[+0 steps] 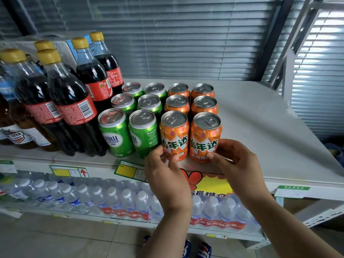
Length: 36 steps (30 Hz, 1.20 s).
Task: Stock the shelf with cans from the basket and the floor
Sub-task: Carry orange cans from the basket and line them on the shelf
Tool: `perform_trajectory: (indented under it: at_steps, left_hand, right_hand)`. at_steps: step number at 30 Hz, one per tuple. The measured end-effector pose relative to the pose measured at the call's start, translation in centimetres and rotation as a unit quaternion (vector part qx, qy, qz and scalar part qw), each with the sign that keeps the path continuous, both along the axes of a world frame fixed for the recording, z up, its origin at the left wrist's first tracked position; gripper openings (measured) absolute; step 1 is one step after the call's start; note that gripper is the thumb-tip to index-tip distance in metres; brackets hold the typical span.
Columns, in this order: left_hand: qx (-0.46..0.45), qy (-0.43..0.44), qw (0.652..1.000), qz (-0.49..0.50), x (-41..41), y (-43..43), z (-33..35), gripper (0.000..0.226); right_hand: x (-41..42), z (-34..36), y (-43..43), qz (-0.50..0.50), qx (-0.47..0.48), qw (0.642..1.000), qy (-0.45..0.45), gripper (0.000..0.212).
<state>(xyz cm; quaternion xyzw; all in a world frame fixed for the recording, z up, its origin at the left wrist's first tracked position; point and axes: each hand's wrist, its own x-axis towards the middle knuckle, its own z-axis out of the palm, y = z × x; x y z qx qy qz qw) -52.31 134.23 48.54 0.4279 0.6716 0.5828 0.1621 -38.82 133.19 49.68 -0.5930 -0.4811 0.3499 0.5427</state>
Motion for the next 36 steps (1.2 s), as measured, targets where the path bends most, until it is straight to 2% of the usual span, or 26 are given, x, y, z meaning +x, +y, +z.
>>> perform_trajectory:
  at_steps: [11, 17, 21, 25, 30, 36]
  left_hand:
    - [0.005, 0.001, 1.000, -0.015, -0.4, -0.1, 0.0, 0.030]
    - [-0.024, 0.015, 0.999, -0.045, -1.4, -1.3, 1.0, 0.031]
    - [-0.062, 0.004, 0.994, -0.086, -2.6, -2.3, 3.3, 0.028]
    - [-0.106, -0.025, 0.987, -0.117, -3.4, -3.6, 6.7, 0.027]
    - [-0.153, -0.053, 0.978, -0.130, -3.0, -7.0, 11.7, 0.027]
    - [-0.169, -0.063, 0.970, -0.165, -1.8, -12.1, 17.6, 0.037]
  right_hand:
    - [0.0, 0.3, 0.0, -0.003, -0.010, 1.000, -0.015, 0.026]
    - [0.4, 1.0, -0.1, -0.001, -0.052, 0.999, 0.006, 0.025]
    - [0.7, 2.8, -1.1, -0.037, -0.072, 0.997, 0.009, 0.029]
    - [0.7, 5.4, -3.0, -0.061, -0.101, 0.993, 0.019, 0.005]
    - [-0.1, 9.7, -6.2, -0.081, -0.144, 0.985, 0.054, 0.025]
    - [-1.6, 15.0, -11.0, -0.057, -0.171, 0.983, 0.038, 0.033]
